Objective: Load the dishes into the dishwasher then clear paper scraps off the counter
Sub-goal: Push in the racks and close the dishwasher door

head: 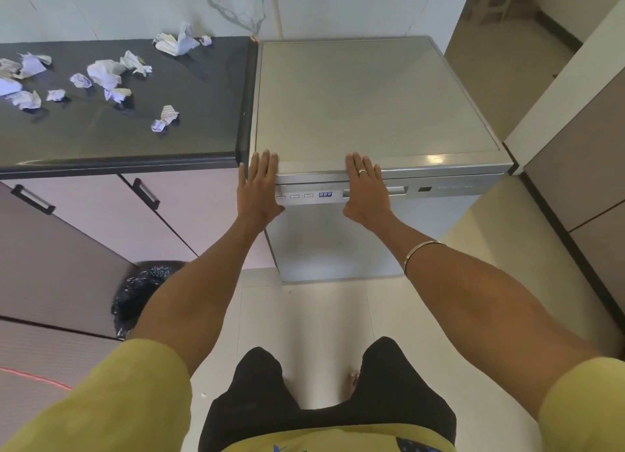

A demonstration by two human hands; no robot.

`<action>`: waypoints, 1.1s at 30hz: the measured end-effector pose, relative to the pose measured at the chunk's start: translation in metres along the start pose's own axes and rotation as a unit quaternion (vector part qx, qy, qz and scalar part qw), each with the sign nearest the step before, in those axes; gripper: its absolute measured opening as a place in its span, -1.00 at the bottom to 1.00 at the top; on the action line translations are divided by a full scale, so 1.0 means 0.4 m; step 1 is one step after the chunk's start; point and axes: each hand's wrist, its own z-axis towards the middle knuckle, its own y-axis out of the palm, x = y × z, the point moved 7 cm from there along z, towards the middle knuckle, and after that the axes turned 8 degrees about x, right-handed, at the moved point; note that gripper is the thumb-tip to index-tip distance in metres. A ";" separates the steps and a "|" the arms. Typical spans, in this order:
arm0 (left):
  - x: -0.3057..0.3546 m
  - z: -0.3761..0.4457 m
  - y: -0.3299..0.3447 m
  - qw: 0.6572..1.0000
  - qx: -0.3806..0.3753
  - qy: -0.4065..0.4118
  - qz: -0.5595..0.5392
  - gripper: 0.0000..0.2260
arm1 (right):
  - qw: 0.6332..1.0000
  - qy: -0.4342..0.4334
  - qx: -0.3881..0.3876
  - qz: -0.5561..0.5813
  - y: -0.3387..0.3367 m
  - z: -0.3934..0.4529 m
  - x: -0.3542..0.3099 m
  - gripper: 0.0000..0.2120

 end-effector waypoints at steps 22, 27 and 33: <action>0.005 -0.082 -0.124 0.994 -0.063 -0.063 -0.069 -0.48 | 0.997 0.011 -0.070 0.016 -0.113 -0.045 0.006 -0.40; 0.020 -0.083 -0.154 0.992 -0.082 -0.066 -0.073 -0.47 | 0.995 0.013 -0.092 0.033 -0.152 -0.036 0.006 -0.38; 0.032 -0.060 -0.200 0.991 -0.091 -0.062 -0.075 -0.48 | 0.994 0.020 -0.103 0.034 -0.196 -0.023 0.007 -0.35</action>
